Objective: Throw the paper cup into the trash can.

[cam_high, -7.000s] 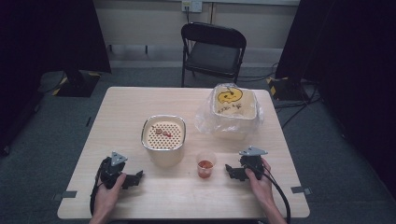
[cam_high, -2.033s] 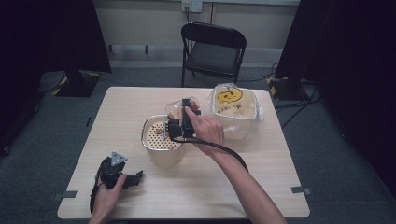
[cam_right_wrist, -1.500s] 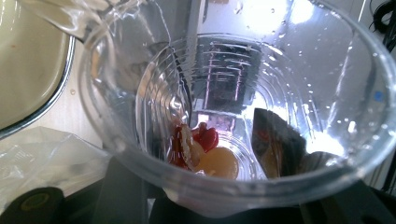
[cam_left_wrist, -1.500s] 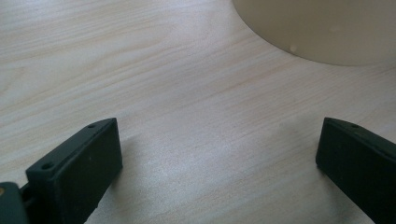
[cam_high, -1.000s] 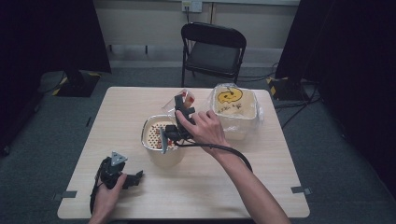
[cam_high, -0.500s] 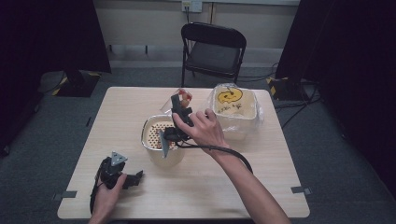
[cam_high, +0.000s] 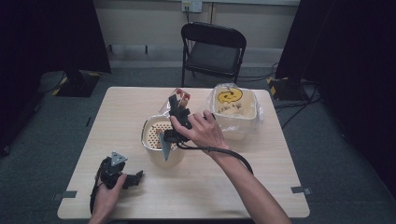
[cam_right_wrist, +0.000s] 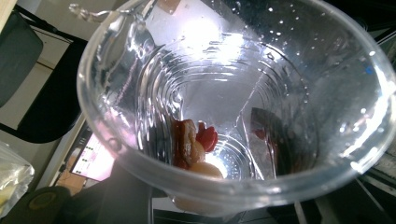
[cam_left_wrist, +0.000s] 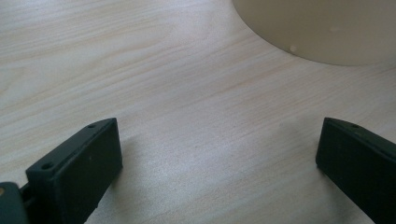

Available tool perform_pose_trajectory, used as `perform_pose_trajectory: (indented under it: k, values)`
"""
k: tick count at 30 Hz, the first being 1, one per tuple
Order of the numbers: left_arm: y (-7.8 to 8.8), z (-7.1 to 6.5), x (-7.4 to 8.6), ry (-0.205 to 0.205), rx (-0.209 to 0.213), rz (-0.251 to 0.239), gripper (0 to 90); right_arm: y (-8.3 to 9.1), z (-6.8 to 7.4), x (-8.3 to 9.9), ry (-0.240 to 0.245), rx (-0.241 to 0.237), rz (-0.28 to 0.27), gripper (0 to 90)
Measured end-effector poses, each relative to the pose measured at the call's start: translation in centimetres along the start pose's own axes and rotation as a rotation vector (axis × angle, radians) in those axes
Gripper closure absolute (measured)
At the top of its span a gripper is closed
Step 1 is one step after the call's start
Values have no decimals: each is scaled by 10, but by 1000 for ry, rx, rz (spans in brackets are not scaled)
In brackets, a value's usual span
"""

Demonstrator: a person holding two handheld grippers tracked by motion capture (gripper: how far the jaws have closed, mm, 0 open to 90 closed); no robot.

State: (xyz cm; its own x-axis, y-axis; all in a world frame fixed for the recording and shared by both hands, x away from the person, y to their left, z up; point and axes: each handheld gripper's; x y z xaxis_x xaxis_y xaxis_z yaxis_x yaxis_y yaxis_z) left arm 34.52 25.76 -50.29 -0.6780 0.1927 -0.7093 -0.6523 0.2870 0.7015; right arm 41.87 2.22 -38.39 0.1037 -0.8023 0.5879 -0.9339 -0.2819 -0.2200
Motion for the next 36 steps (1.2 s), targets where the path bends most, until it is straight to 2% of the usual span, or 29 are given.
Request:
perform_pose_trajectory:
  k: [6, 11, 13, 14, 15, 16, 17, 18, 20, 22, 23, 24, 25, 26, 27, 28, 29, 30, 31, 33, 34, 36]
  values:
    - [0, 0, 0, 0, -1, 0, 0, 4, -2, -3, 45, 40, -20, 549]
    - [0, 0, 0, 1, 0, 0, 0, 4, -5, -1, 52, 51, -16, 551]
    - [0, 0, 0, 1, 0, 0, 0, 3, -5, 1, 50, 44, 1, 551]
    - [0, 0, 0, 1, 0, -1, 0, 2, -5, 1, 70, 29, 2, 551]
    - [0, 0, 0, 1, 0, 0, 0, 3, -5, 1, 94, 44, -16, 552]
    - [0, 0, 0, 1, 0, 0, 0, 5, -5, 1, 84, 60, -31, 552]
    - [0, 0, 0, 0, 0, 0, 0, 5, -5, 1, 46, 41, -16, 552]
    - [0, 0, 0, 1, 0, 0, 0, 4, -4, 0, 54, 26, -9, 552]
    - [0, 0, 0, 0, -1, 0, 0, 2, -1, 0, 83, 20, -34, 552]
    - [0, 0, 0, 1, 0, 0, 0, 0, 1, 1, 69, 11, -8, 552]
    - [0, 0, 0, 1, 0, 0, 0, -1, 2, 1, 81, -4, -8, 552]
    - [0, 0, 0, 1, 0, 0, 0, 0, 4, -2, 120, 15, -12, 552]
    - [0, 0, 0, 1, 0, -1, 0, 4, 4, -3, 161, 47, -42, 553]
    - [0, 0, 0, 0, 0, 0, 0, 4, 1, -2, 121, 46, -40, 553]
    - [0, 0, 0, 1, 0, 0, 0, 1, -1, 0, 106, 29, -3, 553]
    - [0, 0, 0, 2, 0, -1, 0, -1, 0, 1, 137, 20, 6, 553]
    - [0, 0, 0, 2, 0, 0, 0, -1, 1, 0, 157, 21, -20, 552]
    - [0, 0, 0, 1, 0, -1, 0, 0, 1, 0, 157, 33, -36, 553]
    - [0, 0, 0, -1, -1, 0, 0, 1, 1, 1, 175, 44, -29, 552]
    - [0, 0, 0, 1, 0, 0, 0, -1, -1, 4, 133, 22, -13, 552]
    - [0, 0, 0, 1, 0, 0, 0, 0, 1, 2, 203, 25, -30, 552]
    - [0, 0, 0, 1, 0, 0, 0, 0, 2, 2, 198, 23, -39, 552]
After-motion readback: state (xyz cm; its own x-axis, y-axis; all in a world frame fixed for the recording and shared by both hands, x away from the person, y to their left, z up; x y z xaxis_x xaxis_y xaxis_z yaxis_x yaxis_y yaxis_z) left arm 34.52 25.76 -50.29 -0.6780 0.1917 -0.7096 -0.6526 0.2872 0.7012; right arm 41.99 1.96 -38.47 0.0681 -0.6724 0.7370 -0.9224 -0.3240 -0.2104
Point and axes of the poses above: each handheld gripper's, and its own axes: y roughly backward along the jaws, x roughly out of its underside, z roughly to its left, and after that the axes turned 5 degrees about y, right-handed
